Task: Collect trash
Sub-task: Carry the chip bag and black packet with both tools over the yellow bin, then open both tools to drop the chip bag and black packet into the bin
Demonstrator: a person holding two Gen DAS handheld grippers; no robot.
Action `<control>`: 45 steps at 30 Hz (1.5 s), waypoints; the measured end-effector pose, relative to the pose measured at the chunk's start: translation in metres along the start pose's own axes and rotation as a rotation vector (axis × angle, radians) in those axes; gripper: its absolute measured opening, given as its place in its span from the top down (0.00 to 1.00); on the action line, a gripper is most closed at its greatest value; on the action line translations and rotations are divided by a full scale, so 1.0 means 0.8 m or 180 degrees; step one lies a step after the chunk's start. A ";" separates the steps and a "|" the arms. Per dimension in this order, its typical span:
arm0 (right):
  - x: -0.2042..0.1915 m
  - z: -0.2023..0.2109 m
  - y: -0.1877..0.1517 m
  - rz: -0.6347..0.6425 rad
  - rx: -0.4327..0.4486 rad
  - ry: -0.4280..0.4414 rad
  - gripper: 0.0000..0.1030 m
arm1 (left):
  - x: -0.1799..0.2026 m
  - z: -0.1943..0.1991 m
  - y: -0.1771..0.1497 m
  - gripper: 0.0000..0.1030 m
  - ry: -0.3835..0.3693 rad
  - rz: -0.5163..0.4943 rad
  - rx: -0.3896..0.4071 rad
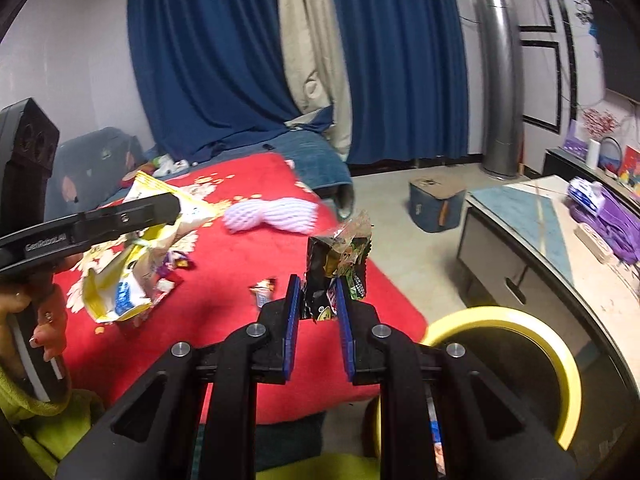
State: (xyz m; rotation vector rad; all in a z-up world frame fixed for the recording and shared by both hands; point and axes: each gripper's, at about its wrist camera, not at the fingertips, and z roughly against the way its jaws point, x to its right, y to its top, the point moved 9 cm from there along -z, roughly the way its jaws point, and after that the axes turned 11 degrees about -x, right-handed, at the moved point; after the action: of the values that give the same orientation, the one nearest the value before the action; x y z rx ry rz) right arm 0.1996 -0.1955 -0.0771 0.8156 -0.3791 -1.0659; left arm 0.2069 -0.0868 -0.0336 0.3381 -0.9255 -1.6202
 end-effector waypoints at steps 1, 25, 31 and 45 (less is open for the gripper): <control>0.008 0.001 -0.001 -0.0032 -0.0003 -0.0025 0.83 | 0.007 -0.004 0.000 0.77 -0.0025 -0.0029 -0.0011; 0.164 0.030 -0.070 -0.0893 -0.0063 -0.0561 0.83 | 0.134 -0.087 -0.032 0.76 -0.0553 -0.0539 -0.0301; 0.192 0.029 -0.090 -0.1095 -0.0125 -0.0618 0.83 | 0.155 -0.115 -0.040 0.76 -0.0617 -0.0597 -0.0373; 0.218 0.021 -0.119 -0.1295 -0.0272 -0.0634 0.83 | 0.173 -0.184 -0.051 0.76 -0.0664 -0.0569 -0.0601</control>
State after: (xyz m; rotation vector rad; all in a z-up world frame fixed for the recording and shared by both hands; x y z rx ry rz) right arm 0.2094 -0.3785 -0.1548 0.7279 -0.3394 -1.5402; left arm 0.2379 -0.2706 -0.1218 0.1245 -0.9086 -1.9192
